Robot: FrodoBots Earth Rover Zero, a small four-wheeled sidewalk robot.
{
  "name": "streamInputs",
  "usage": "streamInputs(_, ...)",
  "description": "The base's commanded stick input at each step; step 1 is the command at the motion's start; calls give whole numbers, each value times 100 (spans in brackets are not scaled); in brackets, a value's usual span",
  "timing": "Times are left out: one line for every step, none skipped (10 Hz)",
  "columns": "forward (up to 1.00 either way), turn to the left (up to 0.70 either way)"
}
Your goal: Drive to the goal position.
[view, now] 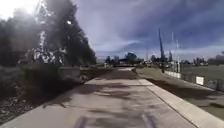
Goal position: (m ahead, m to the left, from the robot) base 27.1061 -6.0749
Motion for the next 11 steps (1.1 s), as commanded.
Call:
streamInputs(70,0)
streamInputs(70,0)
streamInputs(70,0)
streamInputs(70,0)
streamInputs(70,-16)
streamInputs(70,-26)
streamInputs(70,0)
streamInputs(70,0)
streamInputs(70,0)
streamInputs(70,-29)
streamInputs(70,-19)
